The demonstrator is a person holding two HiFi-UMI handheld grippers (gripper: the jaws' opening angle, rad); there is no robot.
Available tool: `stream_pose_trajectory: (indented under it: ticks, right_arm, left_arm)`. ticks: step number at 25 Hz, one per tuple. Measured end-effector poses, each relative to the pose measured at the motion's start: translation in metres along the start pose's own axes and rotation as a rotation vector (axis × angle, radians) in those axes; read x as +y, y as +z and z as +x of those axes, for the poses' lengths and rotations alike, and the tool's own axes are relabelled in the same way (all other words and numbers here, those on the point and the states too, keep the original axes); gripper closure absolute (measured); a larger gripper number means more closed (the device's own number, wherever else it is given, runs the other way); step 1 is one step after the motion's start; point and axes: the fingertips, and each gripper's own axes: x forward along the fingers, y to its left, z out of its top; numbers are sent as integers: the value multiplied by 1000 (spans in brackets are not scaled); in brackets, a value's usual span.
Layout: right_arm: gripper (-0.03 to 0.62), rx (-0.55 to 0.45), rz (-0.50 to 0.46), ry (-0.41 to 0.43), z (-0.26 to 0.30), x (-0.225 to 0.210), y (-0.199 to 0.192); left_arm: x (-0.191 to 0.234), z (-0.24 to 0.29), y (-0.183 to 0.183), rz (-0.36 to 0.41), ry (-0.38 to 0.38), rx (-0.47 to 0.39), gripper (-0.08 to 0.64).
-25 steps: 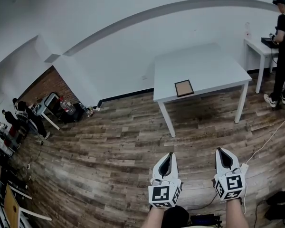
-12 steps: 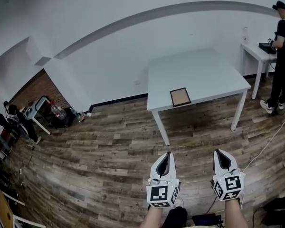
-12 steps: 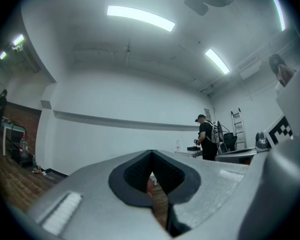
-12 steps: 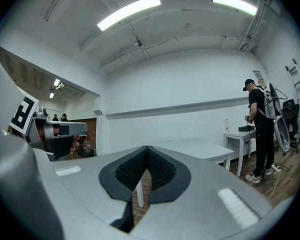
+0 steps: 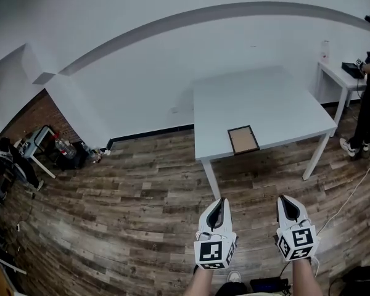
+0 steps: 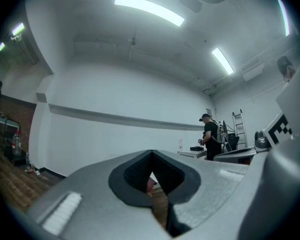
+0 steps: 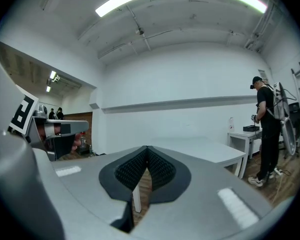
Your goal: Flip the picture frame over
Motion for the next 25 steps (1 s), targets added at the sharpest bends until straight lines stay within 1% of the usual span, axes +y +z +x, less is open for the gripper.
stream_pose_trajectory:
  ticks: [3,6,10,16,20,25]
  right_arm:
    - [566,5,-9,-7,33,6,5]
    - [566,3,-5,-12,58,6,8]
    - [566,11,21,-10,86,-2,2]
    - [566,25,45,4,135,-26,-10]
    - [566,39,57,17,176,-55,-19]
    - [566,56,91,42,223,-91,-30]
  left_arm:
    - [25,22,-5,17,-3,9,560]
    - [40,43,-9,8,-11,12,560]
    - [48,69,-18,-5,-21,24,560]
    - [50,120,-36,4,-27,53,560]
    - [53,164,-53,-29,22,56,560]
    - [61,215,-70,-35,102,55,560]
